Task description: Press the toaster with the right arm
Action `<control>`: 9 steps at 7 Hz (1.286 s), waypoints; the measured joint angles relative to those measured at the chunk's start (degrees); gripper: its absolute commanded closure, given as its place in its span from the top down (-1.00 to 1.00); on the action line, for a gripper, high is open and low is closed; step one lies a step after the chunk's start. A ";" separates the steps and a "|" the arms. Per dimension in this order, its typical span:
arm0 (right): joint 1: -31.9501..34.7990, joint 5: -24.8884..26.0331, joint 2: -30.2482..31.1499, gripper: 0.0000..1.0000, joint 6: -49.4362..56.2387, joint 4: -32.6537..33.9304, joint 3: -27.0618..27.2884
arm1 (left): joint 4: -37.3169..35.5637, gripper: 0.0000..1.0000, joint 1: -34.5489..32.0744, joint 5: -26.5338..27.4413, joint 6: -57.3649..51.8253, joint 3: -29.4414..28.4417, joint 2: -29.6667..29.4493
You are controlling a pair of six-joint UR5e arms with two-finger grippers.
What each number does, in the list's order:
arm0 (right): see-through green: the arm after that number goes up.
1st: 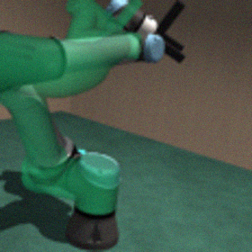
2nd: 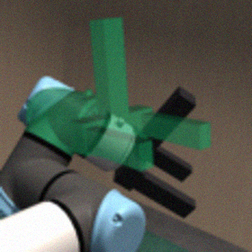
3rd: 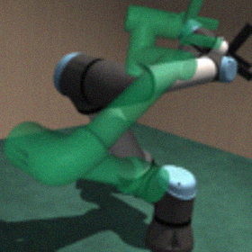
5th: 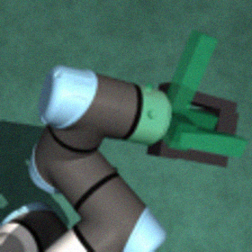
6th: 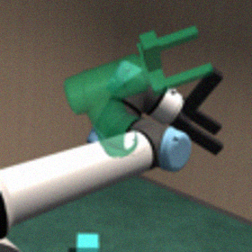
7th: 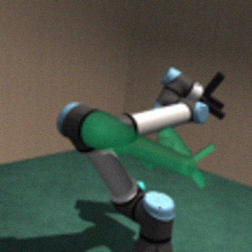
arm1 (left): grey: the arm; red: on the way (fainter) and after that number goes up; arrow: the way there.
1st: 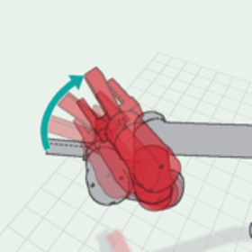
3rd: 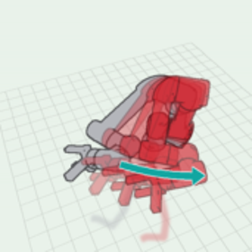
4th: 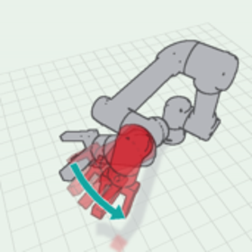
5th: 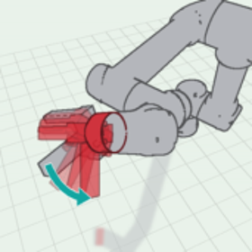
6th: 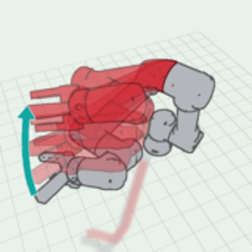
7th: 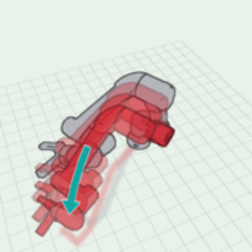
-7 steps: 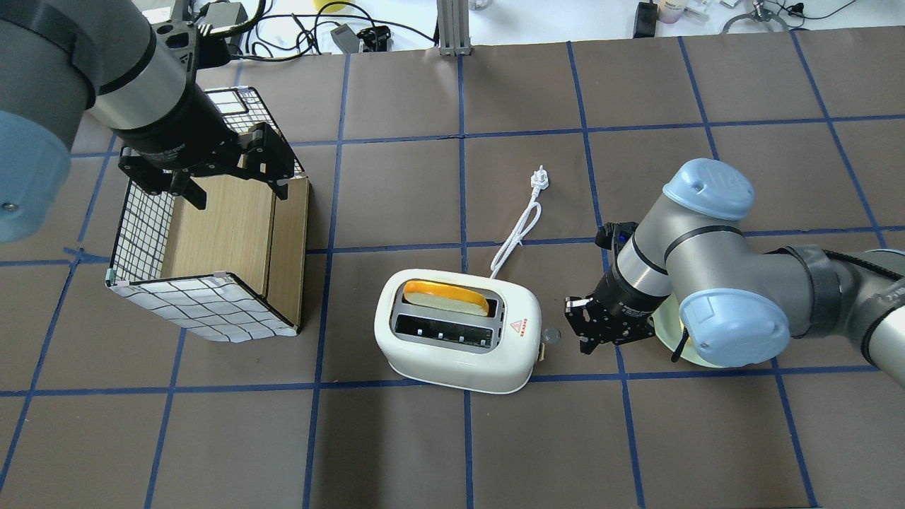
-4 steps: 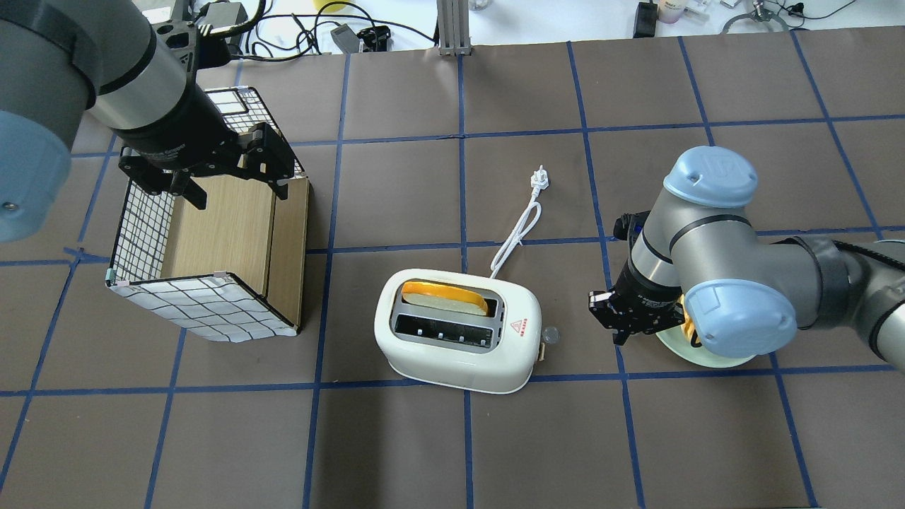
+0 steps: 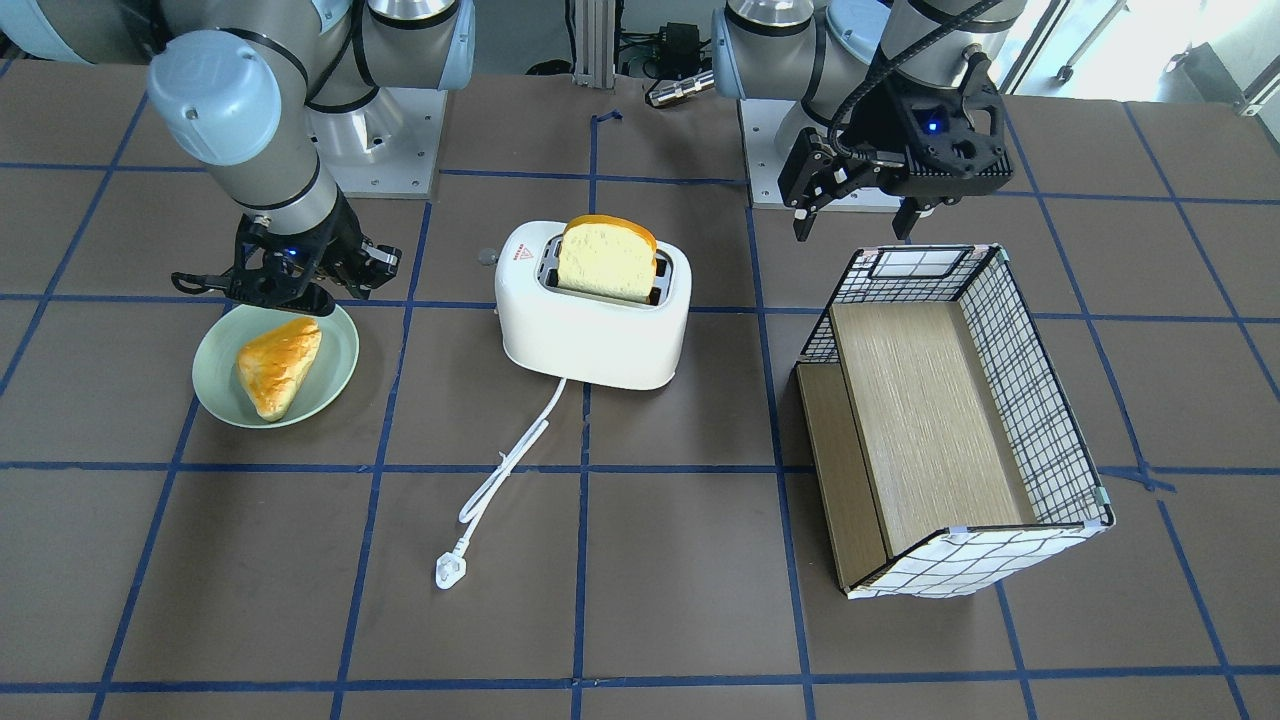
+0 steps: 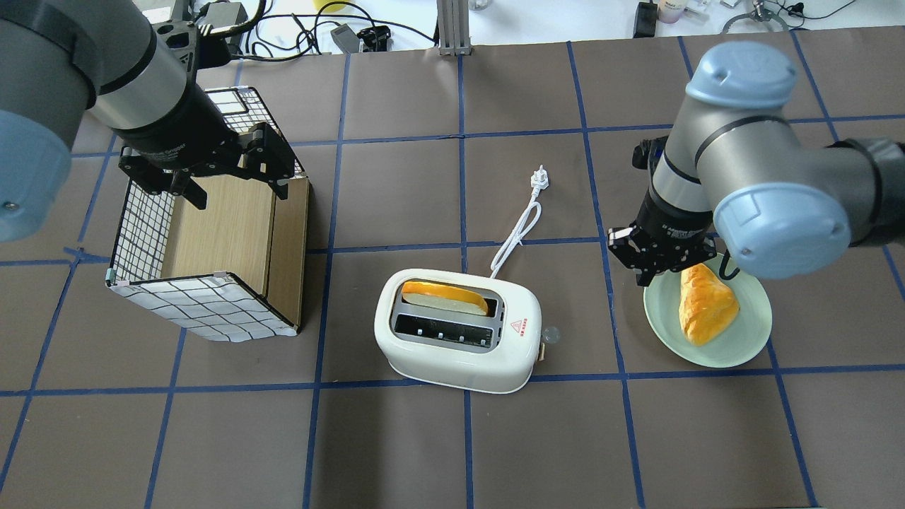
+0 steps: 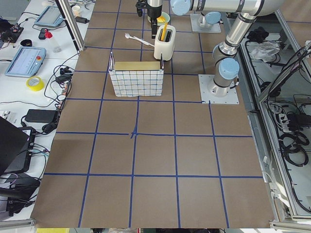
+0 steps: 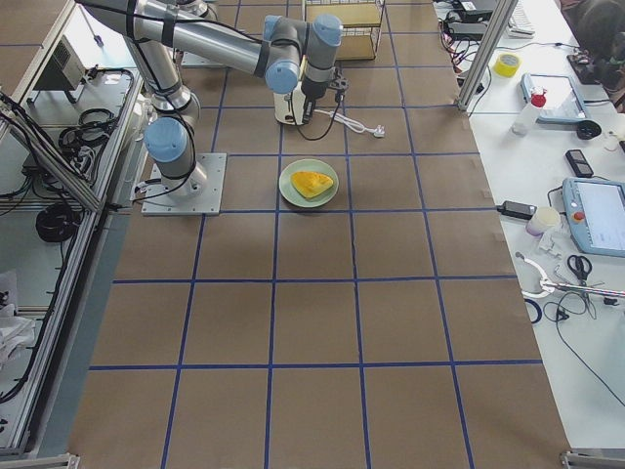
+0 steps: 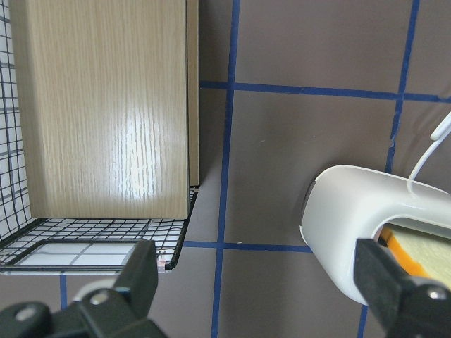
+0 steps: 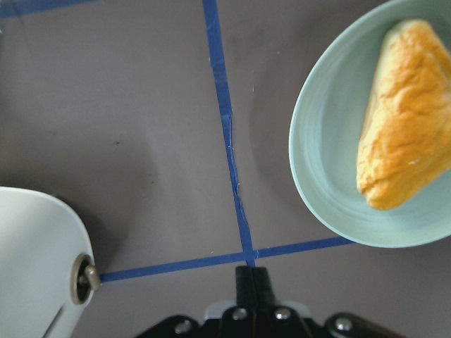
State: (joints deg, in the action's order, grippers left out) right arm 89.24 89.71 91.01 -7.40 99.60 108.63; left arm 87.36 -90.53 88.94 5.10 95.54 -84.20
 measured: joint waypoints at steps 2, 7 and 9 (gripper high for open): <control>0.12 0.06 0.45 1.00 1.30 -0.08 -5.92 | 0.00 1.00 0.00 0.00 0.00 0.00 0.00; 0.15 0.84 -0.07 1.00 7.44 1.09 -11.44 | 0.00 1.00 0.00 0.00 0.00 -0.01 0.00; 0.10 1.13 -0.35 1.00 8.58 0.96 -12.58 | 0.00 1.00 0.00 0.00 0.00 0.00 0.00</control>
State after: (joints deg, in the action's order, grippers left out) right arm 89.34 90.84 90.66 1.19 100.56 96.06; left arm 87.36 -90.53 88.95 5.10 95.53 -84.20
